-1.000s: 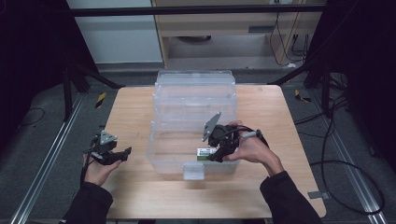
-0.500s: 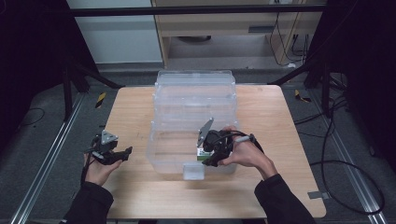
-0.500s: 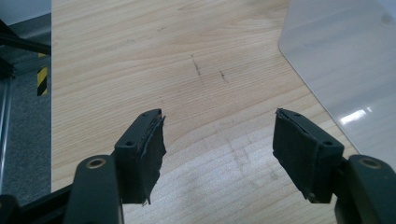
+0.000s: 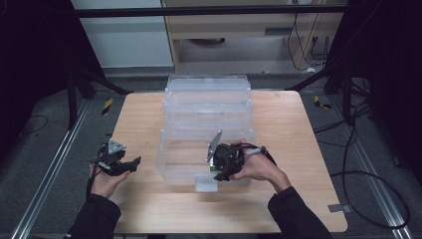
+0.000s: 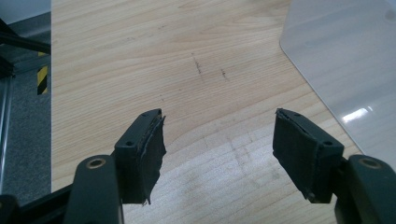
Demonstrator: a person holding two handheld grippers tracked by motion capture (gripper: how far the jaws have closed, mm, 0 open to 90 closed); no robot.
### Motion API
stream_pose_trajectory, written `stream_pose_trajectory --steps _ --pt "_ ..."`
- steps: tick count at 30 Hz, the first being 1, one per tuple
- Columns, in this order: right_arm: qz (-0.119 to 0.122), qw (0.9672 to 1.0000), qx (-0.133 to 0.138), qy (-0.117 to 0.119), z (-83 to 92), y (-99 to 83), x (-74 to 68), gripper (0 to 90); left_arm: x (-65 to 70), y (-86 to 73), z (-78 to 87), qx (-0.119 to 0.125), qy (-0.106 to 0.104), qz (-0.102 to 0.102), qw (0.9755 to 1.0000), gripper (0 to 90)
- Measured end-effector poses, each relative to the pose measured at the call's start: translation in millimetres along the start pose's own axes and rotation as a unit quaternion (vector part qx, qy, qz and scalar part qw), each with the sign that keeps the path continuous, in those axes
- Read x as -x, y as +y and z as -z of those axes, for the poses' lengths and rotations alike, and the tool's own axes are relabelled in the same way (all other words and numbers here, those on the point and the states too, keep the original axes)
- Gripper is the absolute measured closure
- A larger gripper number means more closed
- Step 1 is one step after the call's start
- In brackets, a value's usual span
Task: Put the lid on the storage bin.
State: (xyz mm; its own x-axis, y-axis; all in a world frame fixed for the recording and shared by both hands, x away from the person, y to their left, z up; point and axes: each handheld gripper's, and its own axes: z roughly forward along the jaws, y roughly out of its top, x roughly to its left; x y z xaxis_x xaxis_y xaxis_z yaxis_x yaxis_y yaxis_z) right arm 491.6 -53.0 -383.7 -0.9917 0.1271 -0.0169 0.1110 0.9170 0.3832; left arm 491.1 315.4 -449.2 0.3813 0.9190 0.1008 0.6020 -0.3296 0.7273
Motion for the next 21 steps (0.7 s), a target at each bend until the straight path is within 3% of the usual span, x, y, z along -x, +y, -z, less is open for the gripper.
stream_pose_trajectory --steps 11,21 --pt "-0.008 0.9996 -0.021 0.016 -16.7 -2.6 1.3 64.4 0.7 0.9 -0.1 -0.001 -0.001 -0.001 1.0000 33.3" --pt "-0.005 0.9993 -0.024 0.029 -22.5 -2.3 3.8 63.9 2.7 8.6 7.3 0.011 -0.004 -0.007 0.9999 33.2"
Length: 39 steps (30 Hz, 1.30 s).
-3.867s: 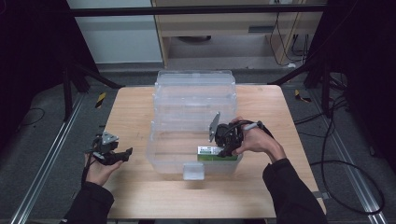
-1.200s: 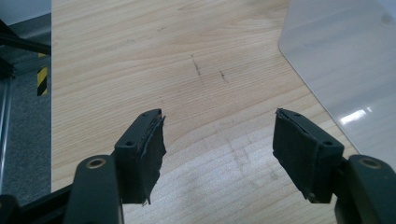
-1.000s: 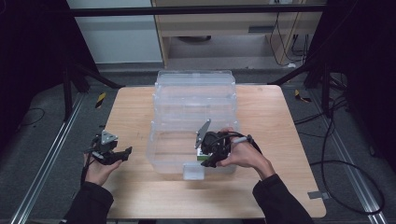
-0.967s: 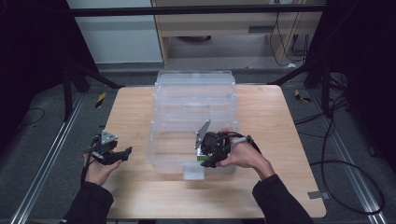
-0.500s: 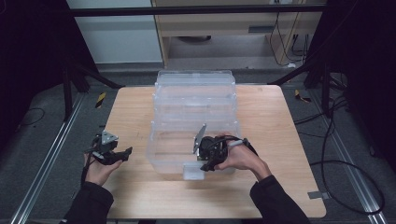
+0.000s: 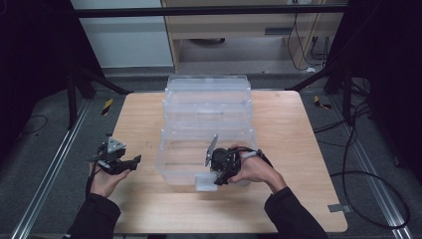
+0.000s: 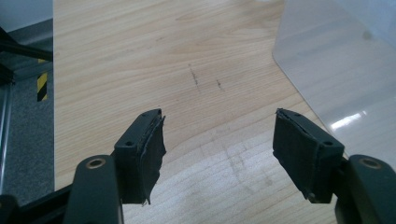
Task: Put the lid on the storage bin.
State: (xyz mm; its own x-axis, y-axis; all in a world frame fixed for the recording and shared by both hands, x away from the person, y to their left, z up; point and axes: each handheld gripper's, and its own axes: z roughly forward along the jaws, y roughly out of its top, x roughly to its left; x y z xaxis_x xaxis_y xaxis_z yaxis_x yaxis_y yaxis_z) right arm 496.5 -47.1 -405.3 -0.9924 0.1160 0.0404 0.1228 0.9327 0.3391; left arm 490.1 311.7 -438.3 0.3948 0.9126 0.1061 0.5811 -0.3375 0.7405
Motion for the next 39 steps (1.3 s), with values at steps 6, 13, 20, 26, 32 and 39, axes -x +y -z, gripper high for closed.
stream_pose_trajectory --steps 6,13,20,26,32,39 --pt "-0.003 0.9999 0.000 0.010 -0.2 -0.5 2.2 64.1 0.8 9.2 6.5 0.010 -0.001 -0.009 0.9999 33.3" --pt "-0.009 0.9999 0.001 0.014 -0.6 0.5 3.8 63.8 3.2 28.4 16.6 0.029 -0.003 -0.026 0.9992 33.6" --pt "-0.009 0.9999 -0.002 0.012 -0.6 1.0 2.9 64.1 10.1 61.8 24.8 0.056 -0.017 -0.054 0.9968 33.7" --pt "-0.006 0.9999 -0.001 0.013 -0.6 0.6 3.3 64.1 19.6 88.1 26.7 0.062 -0.039 -0.087 0.9935 33.5" --pt "-0.003 0.9999 -0.005 0.008 -0.3 0.8 1.9 64.1 25.0 114.1 32.1 0.072 -0.065 -0.117 0.9884 33.5" --pt "-0.005 0.9999 -0.006 0.009 -0.3 0.7 2.1 64.1 27.2 144.1 34.5 0.085 -0.097 -0.157 0.9792 33.8"
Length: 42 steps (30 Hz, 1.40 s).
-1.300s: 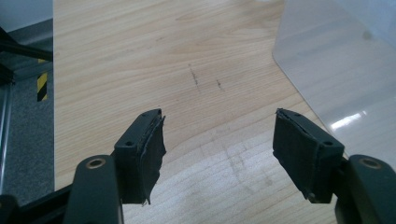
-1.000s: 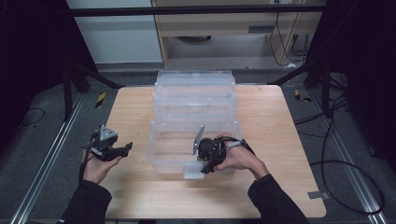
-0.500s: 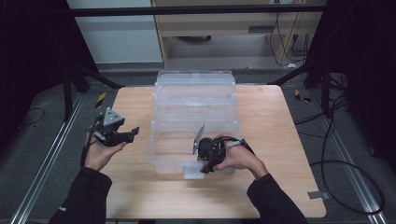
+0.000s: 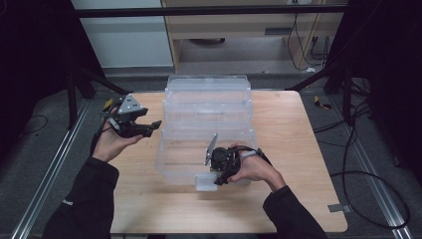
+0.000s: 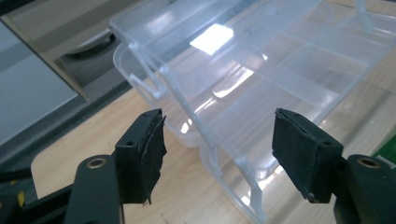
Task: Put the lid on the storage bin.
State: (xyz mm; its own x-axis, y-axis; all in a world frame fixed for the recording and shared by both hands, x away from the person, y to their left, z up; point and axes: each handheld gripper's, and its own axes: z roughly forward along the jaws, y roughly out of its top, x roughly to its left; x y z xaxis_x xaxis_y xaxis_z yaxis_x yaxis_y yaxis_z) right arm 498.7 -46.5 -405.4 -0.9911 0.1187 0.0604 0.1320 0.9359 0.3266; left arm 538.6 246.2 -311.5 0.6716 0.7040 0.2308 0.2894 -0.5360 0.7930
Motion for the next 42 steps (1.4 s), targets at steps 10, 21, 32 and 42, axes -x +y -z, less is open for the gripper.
stream_pose_trajectory --steps 10,21,32,42 --pt "0.002 1.0000 0.000 -0.002 -0.1 -0.1 -0.9 64.1 -5.9 28.7 -7.2 0.004 -0.045 -0.035 0.9984 33.8" --pt "0.004 1.0000 -0.001 -0.003 -0.1 0.0 -1.1 64.1 -11.4 41.6 -19.8 -0.009 -0.077 -0.081 0.9937 34.6" --pt "0.009 1.0000 -0.001 -0.002 -0.1 -0.2 -0.8 64.1 -10.4 64.6 -36.9 -0.040 -0.096 -0.142 0.9844 34.9" --pt "0.009 1.0000 -0.001 -0.004 -0.3 -0.2 -1.3 64.2 -3.1 79.5 -54.6 -0.064 -0.103 -0.184 0.9754 37.3"
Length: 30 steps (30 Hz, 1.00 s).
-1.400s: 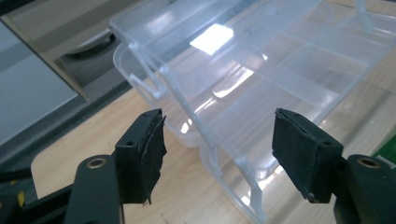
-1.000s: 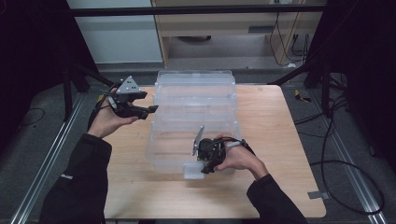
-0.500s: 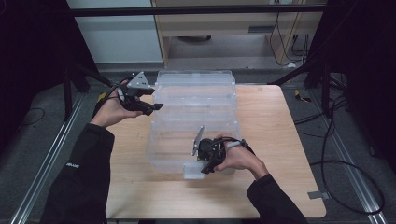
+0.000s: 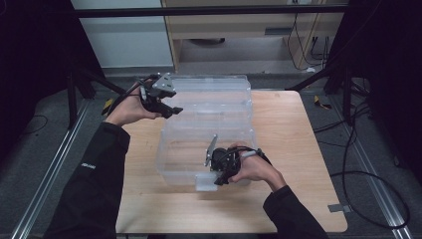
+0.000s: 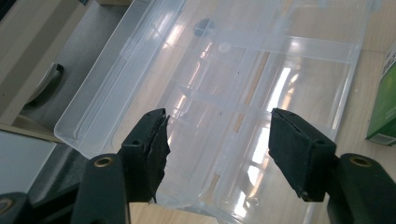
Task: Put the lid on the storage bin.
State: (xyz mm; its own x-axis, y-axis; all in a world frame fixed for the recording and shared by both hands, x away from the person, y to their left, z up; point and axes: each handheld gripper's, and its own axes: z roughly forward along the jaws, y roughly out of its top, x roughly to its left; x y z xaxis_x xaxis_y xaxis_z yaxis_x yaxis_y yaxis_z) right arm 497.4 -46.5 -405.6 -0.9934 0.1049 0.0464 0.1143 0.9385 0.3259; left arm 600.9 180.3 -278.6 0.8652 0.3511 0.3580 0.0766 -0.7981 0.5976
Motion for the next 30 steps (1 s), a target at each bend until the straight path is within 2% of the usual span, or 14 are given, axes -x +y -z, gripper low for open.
stream_pose_trajectory --steps 2,3,6,8,17,21,25,26,30 --pt "0.002 1.0000 -0.002 0.000 0.2 0.0 0.0 64.1 -0.4 1.8 -3.6 -0.012 -0.002 -0.011 0.9999 38.1" --pt "0.001 1.0000 -0.002 -0.001 0.2 0.0 -0.3 64.1 0.2 2.4 -6.2 -0.011 -0.002 -0.007 0.9999 38.5" --pt "0.002 1.0000 -0.001 -0.001 -0.3 0.1 -0.4 64.0 0.3 3.5 -11.9 -0.016 -0.007 -0.015 0.9997 40.2" --pt "0.002 1.0000 -0.002 0.000 -0.2 0.1 -0.1 64.0 -1.0 4.3 -14.3 -0.029 -0.013 -0.023 0.9992 41.1" --pt "0.002 1.0000 -0.005 0.001 -0.3 0.9 0.4 64.0 0.8 6.5 -32.9 -0.043 -0.024 -0.049 0.9976 48.5" --pt "0.004 1.0000 -0.004 0.001 -0.2 0.8 0.3 64.0 0.1 7.0 -36.5 -0.056 -0.029 -0.058 0.9963 54.4" --pt "0.004 1.0000 -0.004 0.001 -0.2 0.8 0.3 64.1 1.4 7.6 -38.1 -0.059 -0.034 -0.062 0.9957 60.8" --pt "0.004 1.0000 -0.004 0.001 -0.3 0.9 0.2 64.1 2.2 8.3 -39.5 -0.065 -0.037 -0.068 0.9949 61.5" --pt "0.001 1.0000 -0.005 0.000 -0.1 1.2 -0.2 64.0 2.8 10.2 -41.6 -0.069 -0.035 -0.077 0.9941 65.0"
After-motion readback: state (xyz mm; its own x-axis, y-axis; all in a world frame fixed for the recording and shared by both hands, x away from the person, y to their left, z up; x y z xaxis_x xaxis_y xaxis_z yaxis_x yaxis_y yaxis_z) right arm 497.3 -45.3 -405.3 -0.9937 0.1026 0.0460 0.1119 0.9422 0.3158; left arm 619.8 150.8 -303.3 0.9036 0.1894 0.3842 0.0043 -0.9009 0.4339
